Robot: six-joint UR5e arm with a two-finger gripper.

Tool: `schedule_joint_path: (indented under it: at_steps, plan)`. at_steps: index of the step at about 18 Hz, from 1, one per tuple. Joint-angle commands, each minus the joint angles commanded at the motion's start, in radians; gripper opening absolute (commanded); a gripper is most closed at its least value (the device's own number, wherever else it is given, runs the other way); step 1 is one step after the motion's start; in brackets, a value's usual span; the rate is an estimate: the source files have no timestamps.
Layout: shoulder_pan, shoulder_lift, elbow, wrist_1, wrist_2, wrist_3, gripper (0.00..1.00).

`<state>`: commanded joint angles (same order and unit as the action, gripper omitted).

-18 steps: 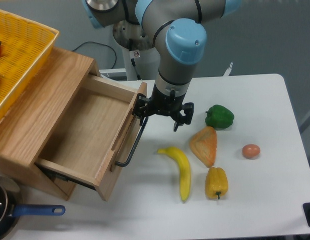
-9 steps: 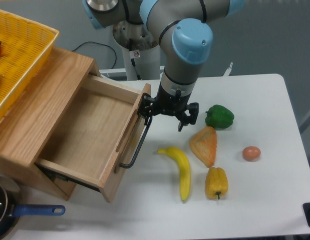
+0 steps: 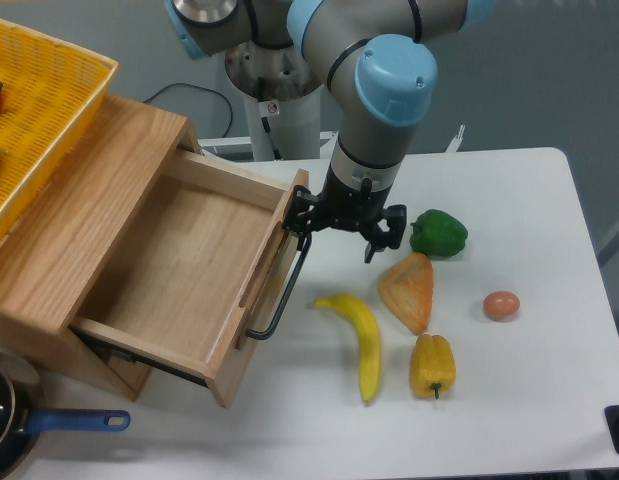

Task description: Slide open the top drawer

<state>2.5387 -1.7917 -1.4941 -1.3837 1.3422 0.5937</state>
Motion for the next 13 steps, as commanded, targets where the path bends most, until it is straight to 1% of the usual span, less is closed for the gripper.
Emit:
schedule_joint_path:
  at_steps: [9, 13]
  plan:
    - [0.008, -0.005, 0.006, 0.0, 0.002, 0.0, 1.0]
    - [0.006, 0.006, 0.006, -0.003, 0.0, 0.0, 1.0]
